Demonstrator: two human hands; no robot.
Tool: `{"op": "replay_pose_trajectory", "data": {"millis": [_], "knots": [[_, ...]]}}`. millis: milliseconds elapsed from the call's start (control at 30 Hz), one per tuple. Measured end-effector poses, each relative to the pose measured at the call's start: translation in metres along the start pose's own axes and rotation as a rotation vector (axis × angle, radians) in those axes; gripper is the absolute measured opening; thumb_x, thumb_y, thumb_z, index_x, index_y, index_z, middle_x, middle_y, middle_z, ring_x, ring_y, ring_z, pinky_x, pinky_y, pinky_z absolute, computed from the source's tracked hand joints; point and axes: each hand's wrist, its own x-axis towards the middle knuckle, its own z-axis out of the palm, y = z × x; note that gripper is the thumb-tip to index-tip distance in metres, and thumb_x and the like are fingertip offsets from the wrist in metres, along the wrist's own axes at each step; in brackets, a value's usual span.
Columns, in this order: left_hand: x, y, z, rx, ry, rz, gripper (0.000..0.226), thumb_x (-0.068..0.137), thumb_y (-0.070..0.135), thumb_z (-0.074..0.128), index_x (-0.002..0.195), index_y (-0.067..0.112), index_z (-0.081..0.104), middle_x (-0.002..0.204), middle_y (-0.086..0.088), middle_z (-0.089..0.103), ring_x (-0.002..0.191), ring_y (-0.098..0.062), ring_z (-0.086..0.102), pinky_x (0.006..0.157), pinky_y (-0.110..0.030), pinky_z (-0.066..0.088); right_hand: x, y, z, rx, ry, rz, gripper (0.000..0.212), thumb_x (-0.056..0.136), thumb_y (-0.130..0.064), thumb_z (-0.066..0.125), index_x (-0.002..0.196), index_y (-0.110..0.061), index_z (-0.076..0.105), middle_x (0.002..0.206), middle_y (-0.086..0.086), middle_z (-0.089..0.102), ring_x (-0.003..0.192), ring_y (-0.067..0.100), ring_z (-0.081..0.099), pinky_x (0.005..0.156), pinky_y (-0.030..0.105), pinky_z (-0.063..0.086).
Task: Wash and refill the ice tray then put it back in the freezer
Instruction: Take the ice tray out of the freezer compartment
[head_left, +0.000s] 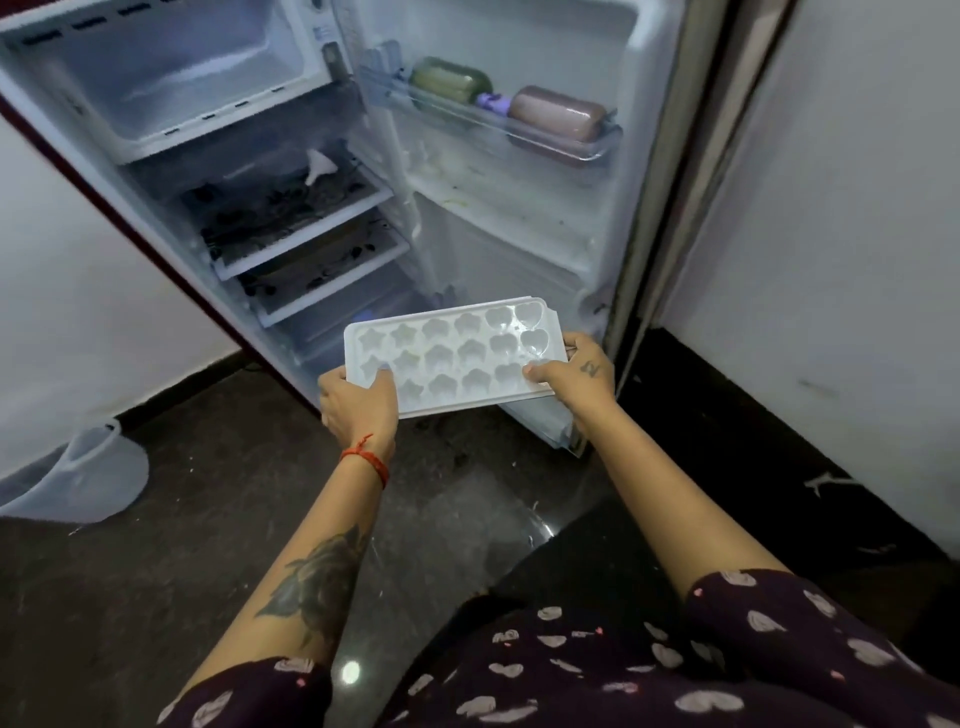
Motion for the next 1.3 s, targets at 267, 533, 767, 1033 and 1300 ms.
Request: {"op": "replay_pose_trajectory", "data": {"millis": [267,533,767,1033,1300], "knots": [[-0.030,0.012,0.044,0.070,-0.271,0.164,0.036,0.083,0.032,0.062,0.107,0.014,0.042,0.117,-0.010,0.057,0.111,-0.033,0.053,0.092,-0.044,0.047,-0.024,0.035,-0.060,0.002,0.154,0.195,0.047,0.073,-0.013,0.077,0.114,-0.008,0.054,0.117,0.007,0.060,0.107,0.025,0.057,0.091,0.037,0.049],[-0.062,0.024,0.082,0.147,-0.559,0.357,0.045,0.084,0.033,0.063,0.116,0.008,0.044,0.121,-0.013,0.056,0.112,-0.034,0.053,0.086,-0.037,0.044,-0.072,0.069,-0.093,0.132,0.390,0.363,0.049,0.074,-0.009,0.075,0.117,-0.007,0.052,0.118,0.009,0.058,0.110,0.026,0.055,0.094,0.041,0.050],[-0.096,0.028,0.108,0.210,-0.812,0.547,0.048,0.083,0.036,0.064,0.118,0.009,0.045,0.120,-0.012,0.058,0.110,-0.034,0.055,0.087,-0.041,0.048,-0.121,0.094,-0.105,0.265,0.664,0.461,0.042,0.074,-0.009,0.076,0.111,-0.009,0.054,0.115,0.007,0.060,0.109,0.026,0.057,0.093,0.041,0.051],[-0.153,0.032,0.122,0.257,-1.049,0.715,0.049,0.080,0.037,0.065,0.118,0.013,0.046,0.121,-0.010,0.058,0.114,-0.034,0.053,0.094,-0.047,0.047,-0.183,0.111,-0.113,0.370,0.975,0.531,0.045,0.074,-0.012,0.077,0.112,-0.013,0.051,0.117,0.006,0.057,0.108,0.023,0.056,0.090,0.036,0.051],[-0.232,0.036,0.131,0.210,-1.226,0.785,0.052,0.080,0.038,0.067,0.121,0.012,0.048,0.124,-0.011,0.057,0.115,-0.031,0.052,0.092,-0.041,0.048,-0.237,0.122,-0.145,0.461,1.214,0.534,0.045,0.071,-0.013,0.078,0.109,-0.013,0.055,0.112,0.004,0.061,0.103,0.023,0.059,0.091,0.040,0.051]]}}
